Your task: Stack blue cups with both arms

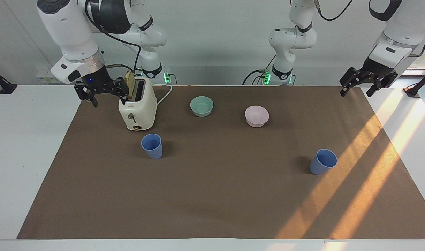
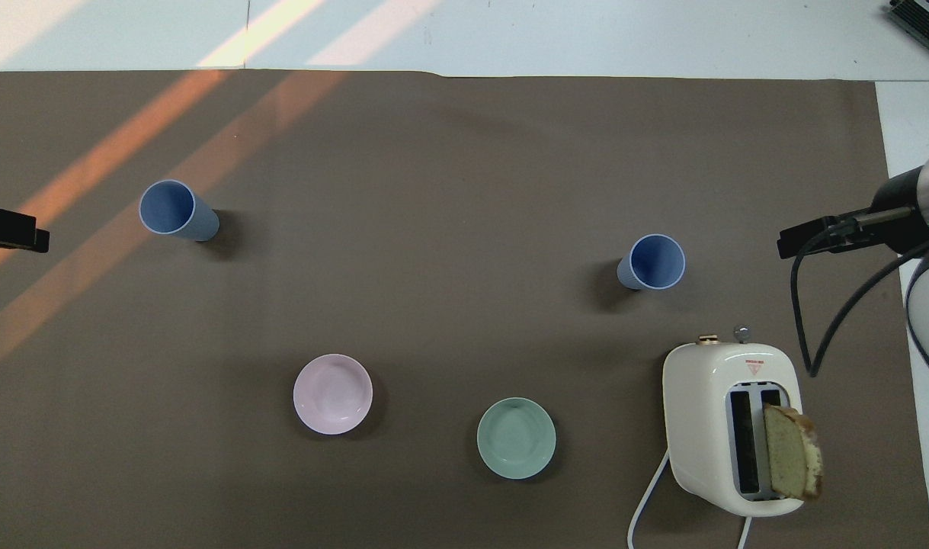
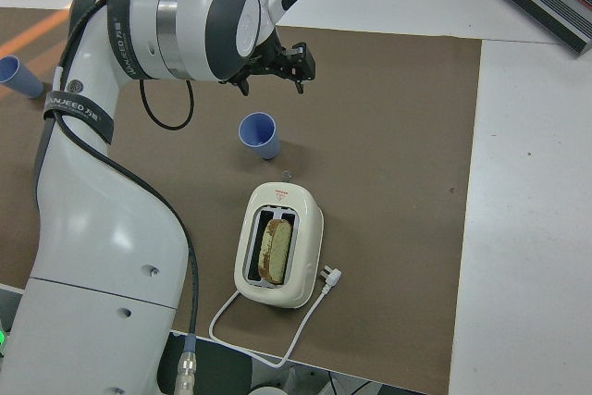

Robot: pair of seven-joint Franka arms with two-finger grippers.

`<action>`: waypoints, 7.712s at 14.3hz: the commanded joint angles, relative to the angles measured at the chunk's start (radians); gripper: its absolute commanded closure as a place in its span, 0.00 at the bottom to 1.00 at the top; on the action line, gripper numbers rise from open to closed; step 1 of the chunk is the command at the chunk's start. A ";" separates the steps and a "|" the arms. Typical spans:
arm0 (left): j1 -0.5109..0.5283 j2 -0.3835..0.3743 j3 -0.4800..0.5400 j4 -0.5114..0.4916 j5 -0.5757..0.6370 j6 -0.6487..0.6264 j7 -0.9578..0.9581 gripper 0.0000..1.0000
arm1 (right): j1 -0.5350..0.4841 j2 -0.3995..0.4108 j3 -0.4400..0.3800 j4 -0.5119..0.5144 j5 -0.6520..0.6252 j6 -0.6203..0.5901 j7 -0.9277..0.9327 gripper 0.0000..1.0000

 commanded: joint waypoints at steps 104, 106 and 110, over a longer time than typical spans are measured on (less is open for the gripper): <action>-0.081 0.309 -0.505 -0.322 0.033 0.752 -0.521 0.25 | -0.014 -0.020 0.004 -0.042 0.012 0.027 0.006 0.00; -0.079 0.297 -0.505 -0.318 0.033 0.741 -0.519 0.13 | -0.012 -0.020 0.004 -0.043 0.012 0.027 0.005 0.00; -0.070 0.200 -0.459 -0.306 0.033 0.617 -0.464 0.00 | -0.011 -0.021 0.005 -0.054 0.012 0.031 0.009 0.00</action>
